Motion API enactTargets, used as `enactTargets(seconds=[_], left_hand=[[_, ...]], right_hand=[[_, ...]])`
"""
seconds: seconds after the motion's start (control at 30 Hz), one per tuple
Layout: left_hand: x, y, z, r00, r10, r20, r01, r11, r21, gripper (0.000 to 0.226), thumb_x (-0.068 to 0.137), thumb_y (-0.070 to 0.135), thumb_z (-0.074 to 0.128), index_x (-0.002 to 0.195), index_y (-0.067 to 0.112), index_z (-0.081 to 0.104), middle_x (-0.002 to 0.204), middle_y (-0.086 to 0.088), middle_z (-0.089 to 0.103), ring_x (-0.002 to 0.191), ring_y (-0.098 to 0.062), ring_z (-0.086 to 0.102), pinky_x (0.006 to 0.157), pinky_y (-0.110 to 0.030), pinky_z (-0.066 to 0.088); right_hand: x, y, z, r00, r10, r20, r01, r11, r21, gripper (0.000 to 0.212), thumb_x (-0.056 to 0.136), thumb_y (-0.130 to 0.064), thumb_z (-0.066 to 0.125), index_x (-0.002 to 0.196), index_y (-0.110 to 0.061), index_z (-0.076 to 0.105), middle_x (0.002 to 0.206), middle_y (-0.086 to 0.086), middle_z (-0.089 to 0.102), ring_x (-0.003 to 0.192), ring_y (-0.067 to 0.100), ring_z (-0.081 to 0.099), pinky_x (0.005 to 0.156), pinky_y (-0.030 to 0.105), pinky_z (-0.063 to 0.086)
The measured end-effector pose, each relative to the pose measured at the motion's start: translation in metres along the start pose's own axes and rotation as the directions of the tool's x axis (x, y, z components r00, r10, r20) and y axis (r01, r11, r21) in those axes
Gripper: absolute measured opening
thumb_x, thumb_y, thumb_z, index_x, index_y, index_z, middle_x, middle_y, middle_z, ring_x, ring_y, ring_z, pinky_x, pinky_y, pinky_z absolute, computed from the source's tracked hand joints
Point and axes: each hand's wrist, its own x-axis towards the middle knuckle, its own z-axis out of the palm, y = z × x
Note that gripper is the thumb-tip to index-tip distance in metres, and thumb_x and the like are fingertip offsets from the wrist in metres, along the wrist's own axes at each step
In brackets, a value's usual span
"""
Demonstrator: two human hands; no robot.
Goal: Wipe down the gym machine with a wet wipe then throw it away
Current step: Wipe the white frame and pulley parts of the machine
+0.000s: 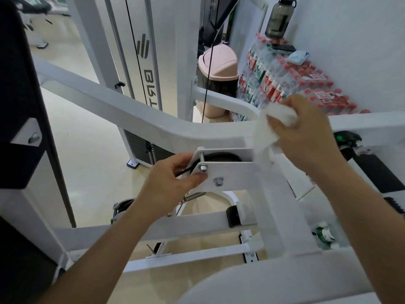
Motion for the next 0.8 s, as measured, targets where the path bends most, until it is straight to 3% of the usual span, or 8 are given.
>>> enactTargets(seconds=[0.07,0.13,0.2,0.3,0.5,0.63,0.7,0.8], left_hand=[[-0.001,0.000,0.000,1.000,0.009,0.005,-0.009,1.000,-0.003,0.035,0.081,0.024,0.076,0.109,0.042,0.066,0.102,0.023,0.071,0.102,0.003,0.064,0.097,-0.037,0.051],[-0.003,0.000,0.000,1.000,0.021,0.010,-0.021,1.000,-0.006,0.035,0.083,0.023,0.074,0.110,0.044,0.064,0.103,0.026,0.070,0.104,0.004,0.063,0.097,-0.036,0.051],[-0.004,0.001,0.001,0.999,0.047,0.011,-0.047,0.999,0.002,0.036,0.085,0.023,0.072,0.112,0.045,0.063,0.105,0.027,0.069,0.105,0.004,0.062,0.098,-0.037,0.051],[-0.005,0.000,0.001,0.998,0.063,0.025,-0.064,0.998,0.009,0.030,0.084,0.037,0.068,0.110,0.049,0.059,0.105,0.030,0.067,0.106,0.006,0.061,0.096,-0.036,0.051],[-0.001,0.001,0.002,0.997,0.065,0.040,-0.068,0.994,0.085,0.036,0.079,0.064,0.061,0.109,0.045,0.059,0.101,0.023,0.067,0.100,0.002,0.061,0.090,-0.038,0.053],[0.001,0.005,0.005,0.998,0.056,0.036,-0.061,0.988,0.142,0.036,0.079,0.055,0.063,0.111,0.040,0.059,0.098,0.018,0.068,0.095,0.001,0.062,0.085,-0.033,0.054],[0.003,0.007,0.004,0.998,0.050,0.032,-0.056,0.971,0.232,0.031,0.083,0.048,0.066,0.111,0.038,0.057,0.097,0.017,0.067,0.092,0.000,0.061,0.079,-0.027,0.053],[0.005,0.010,0.003,0.997,0.053,0.048,-0.067,0.925,0.374,0.030,0.085,0.044,0.067,0.108,0.032,0.053,0.097,0.012,0.065,0.091,-0.008,0.060,0.073,-0.026,0.048]], right_hand=[[0.002,-0.009,0.004,0.981,-0.172,-0.092,0.158,0.977,-0.142,0.019,0.084,-0.003,0.059,0.102,-0.010,0.055,0.076,0.000,0.054,0.067,0.020,0.046,0.057,0.029,0.029],[-0.009,-0.011,0.018,0.961,-0.271,0.057,0.276,0.923,-0.268,0.034,0.082,-0.003,0.049,0.113,-0.011,0.061,0.080,0.006,0.063,0.066,0.023,0.052,0.057,0.027,0.036],[-0.026,-0.009,0.033,0.924,-0.215,0.315,0.303,0.916,-0.264,0.043,0.087,-0.012,0.042,0.123,-0.019,0.063,0.106,0.005,0.070,0.089,0.025,0.061,0.074,0.032,0.046],[-0.033,0.004,0.032,0.852,-0.193,0.487,0.349,0.903,-0.251,0.039,0.099,-0.025,0.039,0.134,-0.020,0.055,0.129,-0.003,0.061,0.114,0.020,0.055,0.086,0.029,0.039],[-0.031,0.022,0.003,0.862,-0.106,0.496,0.370,0.801,-0.470,0.043,0.100,-0.031,0.039,0.138,-0.015,0.051,0.133,0.002,0.055,0.117,0.024,0.051,0.090,0.034,0.041],[-0.047,0.003,0.042,0.788,-0.221,0.574,0.493,0.786,-0.373,0.066,0.094,-0.038,0.018,0.151,-0.007,0.028,0.150,0.011,0.039,0.138,0.028,0.036,0.115,0.038,0.027],[-0.047,0.012,0.034,0.796,-0.175,0.579,0.452,0.808,-0.377,0.060,0.099,-0.033,0.013,0.155,-0.015,0.005,0.163,0.003,0.012,0.149,0.016,0.010,0.122,0.031,0.005],[-0.054,0.033,0.003,0.826,0.072,0.559,0.193,0.896,-0.400,0.062,0.104,-0.021,0.030,0.155,-0.026,-0.005,0.163,-0.004,0.008,0.146,0.011,0.018,0.117,0.026,0.017]])
